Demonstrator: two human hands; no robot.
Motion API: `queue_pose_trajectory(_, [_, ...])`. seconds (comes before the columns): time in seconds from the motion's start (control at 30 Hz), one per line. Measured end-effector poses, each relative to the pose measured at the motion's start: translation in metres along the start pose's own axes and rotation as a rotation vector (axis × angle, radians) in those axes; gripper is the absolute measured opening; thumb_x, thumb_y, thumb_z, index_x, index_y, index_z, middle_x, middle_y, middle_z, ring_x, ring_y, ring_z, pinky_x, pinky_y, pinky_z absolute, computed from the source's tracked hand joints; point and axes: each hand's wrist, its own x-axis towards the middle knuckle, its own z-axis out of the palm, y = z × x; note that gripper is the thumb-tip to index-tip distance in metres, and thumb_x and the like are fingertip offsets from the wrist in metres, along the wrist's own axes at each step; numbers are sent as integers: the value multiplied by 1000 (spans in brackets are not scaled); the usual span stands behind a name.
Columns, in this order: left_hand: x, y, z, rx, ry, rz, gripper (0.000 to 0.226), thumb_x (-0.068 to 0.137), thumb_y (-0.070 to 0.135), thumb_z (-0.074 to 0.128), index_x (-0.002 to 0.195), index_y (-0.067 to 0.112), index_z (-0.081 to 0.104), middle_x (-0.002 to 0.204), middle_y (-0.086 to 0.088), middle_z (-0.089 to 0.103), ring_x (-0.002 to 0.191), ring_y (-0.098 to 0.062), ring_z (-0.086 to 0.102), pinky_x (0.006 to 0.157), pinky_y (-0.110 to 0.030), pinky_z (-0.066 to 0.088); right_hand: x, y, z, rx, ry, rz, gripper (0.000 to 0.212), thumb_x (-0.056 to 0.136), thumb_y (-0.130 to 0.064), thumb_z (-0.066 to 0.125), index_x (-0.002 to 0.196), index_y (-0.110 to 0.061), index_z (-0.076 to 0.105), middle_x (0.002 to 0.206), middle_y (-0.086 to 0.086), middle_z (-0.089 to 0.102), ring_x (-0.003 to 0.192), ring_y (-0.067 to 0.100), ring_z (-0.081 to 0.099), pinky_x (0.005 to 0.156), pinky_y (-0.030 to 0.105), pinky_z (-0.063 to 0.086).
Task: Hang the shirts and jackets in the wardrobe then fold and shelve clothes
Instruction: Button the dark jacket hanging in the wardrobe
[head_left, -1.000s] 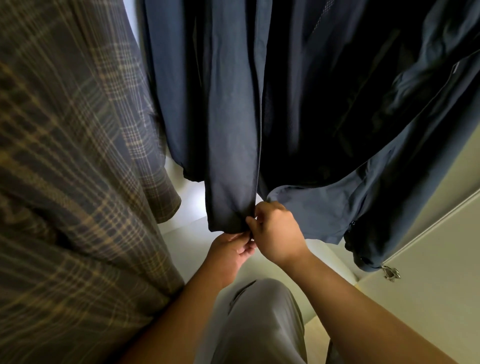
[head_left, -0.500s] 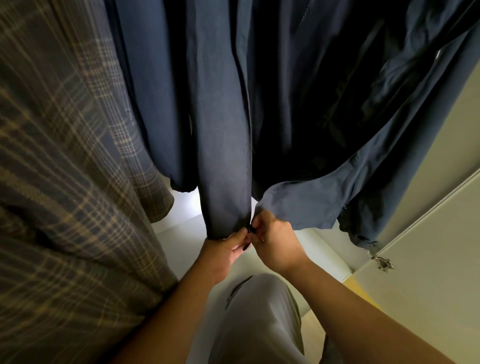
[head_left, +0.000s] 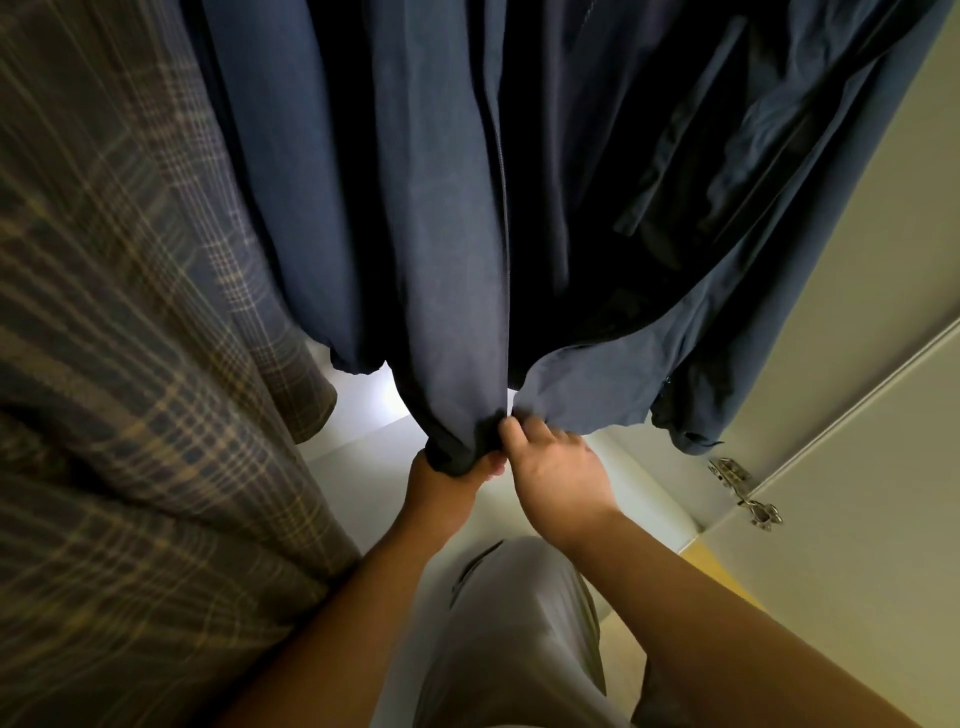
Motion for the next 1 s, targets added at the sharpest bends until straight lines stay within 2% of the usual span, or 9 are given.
queue_pose_trajectory(0.13, [0, -7, 1, 52, 48, -11, 24, 78, 13, 84, 89, 26, 67, 77, 12, 74, 86, -17, 68, 81, -30, 52, 6, 1, -8, -69, -63, -82, 31, 90, -4, 49, 120, -11, 48, 110, 10, 58, 93, 32, 62, 75, 36, 43])
queue_pose_trajectory(0.23, [0, -4, 2, -13, 28, -52, 34, 69, 27, 87, 95, 27, 67, 86, 8, 73, 87, -17, 67, 77, -26, 52, 14, 2, -15, -99, -41, -101, 29, 88, -2, 50, 115, -9, 48, 108, 11, 59, 92, 32, 62, 75, 37, 42])
queue_pose_trajectory(0.33, [1, 0, -2, 71, 42, -30, 22, 80, 22, 83, 96, 25, 69, 88, 6, 74, 85, -18, 67, 69, -22, 50, 20, 3, -23, -111, 9, -48, 26, 88, -7, 55, 113, -9, 48, 107, 12, 61, 92, 33, 63, 76, 37, 45])
queue_pose_trajectory(0.43, [-2, 0, -9, 114, 34, -55, 24, 83, 31, 77, 102, 16, 72, 97, -1, 76, 97, -24, 69, 82, -35, 54, 24, 10, -29, -56, 54, -8, 21, 93, -12, 56, 113, -10, 50, 107, 12, 62, 93, 35, 63, 74, 38, 44])
queue_pose_trajectory(0.53, [1, 10, -2, 79, -2, -115, 29, 86, 26, 77, 112, 18, 68, 104, 2, 74, 102, -22, 67, 85, -33, 53, 22, 21, -25, -22, 78, 47, 19, 98, -14, 54, 115, -13, 45, 105, 9, 62, 87, 31, 63, 65, 34, 35])
queue_pose_trajectory(0.6, [2, 18, 9, 11, -39, -100, 38, 84, 23, 79, 119, 16, 66, 110, -4, 73, 106, -25, 67, 94, -40, 52, 19, 21, -22, 10, 96, 66, 18, 99, -17, 54, 115, -14, 45, 103, 8, 63, 85, 30, 63, 64, 33, 33])
queue_pose_trajectory(0.7, [3, 23, 19, 73, 27, -37, 25, 84, 23, 80, 105, 16, 69, 98, -4, 76, 98, -23, 70, 91, -39, 55, 19, 16, -22, 18, 96, 56, 20, 98, -22, 56, 112, -11, 48, 101, 9, 64, 83, 32, 63, 63, 32, 32])
queue_pose_trajectory(0.83, [3, 20, 13, 67, 32, -52, 26, 90, 33, 72, 109, 15, 68, 97, -2, 75, 96, -25, 69, 79, -31, 52, 22, 14, -30, 19, 117, 92, 20, 93, -20, 63, 103, -8, 51, 91, 12, 64, 76, 36, 63, 59, 34, 30])
queue_pose_trajectory(1.0, [9, 25, 8, 4, 26, -54, 32, 92, 36, 70, 117, 17, 66, 105, 0, 75, 99, -23, 69, 93, -43, 55, 22, 12, -37, -34, 91, 96, 16, 96, -18, 57, 107, -11, 48, 97, 9, 63, 83, 32, 63, 63, 33, 32])
